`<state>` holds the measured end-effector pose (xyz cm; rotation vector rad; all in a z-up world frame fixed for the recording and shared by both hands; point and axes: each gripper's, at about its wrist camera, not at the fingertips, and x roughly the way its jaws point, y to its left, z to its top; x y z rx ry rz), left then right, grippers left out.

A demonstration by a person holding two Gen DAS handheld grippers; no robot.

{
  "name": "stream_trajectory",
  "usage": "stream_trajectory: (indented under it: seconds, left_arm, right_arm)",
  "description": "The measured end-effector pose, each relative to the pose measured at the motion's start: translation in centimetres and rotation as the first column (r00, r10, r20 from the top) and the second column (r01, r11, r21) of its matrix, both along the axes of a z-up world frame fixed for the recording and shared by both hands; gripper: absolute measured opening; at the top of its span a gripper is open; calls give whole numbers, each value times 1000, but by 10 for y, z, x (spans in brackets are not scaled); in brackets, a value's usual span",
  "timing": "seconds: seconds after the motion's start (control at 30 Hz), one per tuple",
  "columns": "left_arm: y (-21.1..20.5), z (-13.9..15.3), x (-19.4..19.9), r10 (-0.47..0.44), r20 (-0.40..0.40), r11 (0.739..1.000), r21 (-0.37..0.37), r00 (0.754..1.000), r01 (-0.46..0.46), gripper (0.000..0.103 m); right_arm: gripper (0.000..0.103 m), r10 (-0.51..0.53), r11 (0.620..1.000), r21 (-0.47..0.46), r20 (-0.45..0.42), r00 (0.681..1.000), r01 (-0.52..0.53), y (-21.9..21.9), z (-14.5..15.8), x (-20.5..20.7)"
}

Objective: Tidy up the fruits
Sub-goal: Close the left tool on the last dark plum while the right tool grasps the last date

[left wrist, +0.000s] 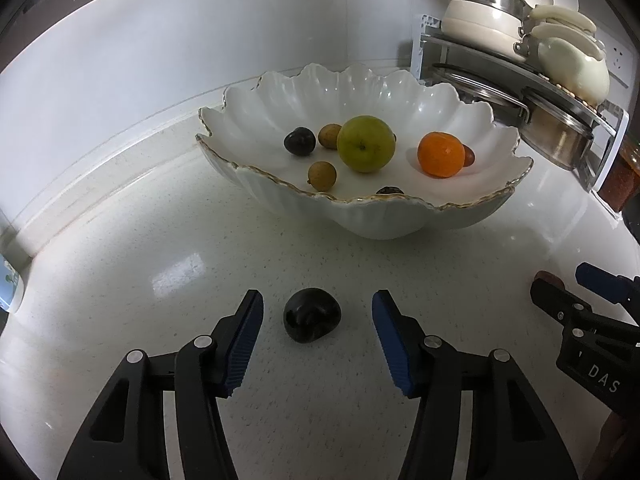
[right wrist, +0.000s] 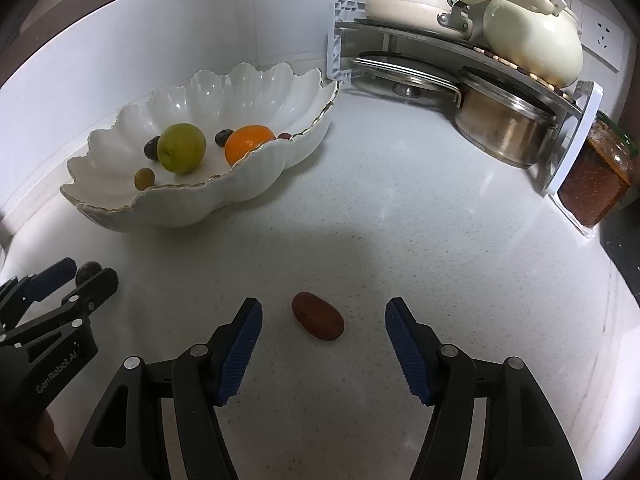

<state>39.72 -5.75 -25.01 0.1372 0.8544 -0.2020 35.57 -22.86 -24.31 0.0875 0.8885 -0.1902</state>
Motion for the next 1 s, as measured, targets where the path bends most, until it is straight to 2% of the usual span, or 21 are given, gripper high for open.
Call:
stream_trajectory:
  seconds: [0.47, 0.6, 0.83, 1.0]
  left_arm:
    - [-2, -5, 5, 5, -20, 1000, -12, 1000, -6, 48]
    - [-3, -7, 5, 3, -29, 1000, -23, 1000, -4, 48]
    - [-4, -7, 5, 5, -27, 1000, -23, 1000, -5, 40]
    - [-4, -6, 5, 14, -21, 1000, -11, 1000, -15, 33]
  right_arm:
    - [45, 23, 1000, 6, -26, 999, -23, -1, -8, 7]
    - [43, 30, 1000, 7, -18, 999, -30, -2, -8, 7]
    - [31, 45, 999, 23, -11, 999, -45, -2, -8, 6]
    - [28, 44, 999, 20, -5, 999, -44, -1, -8, 3]
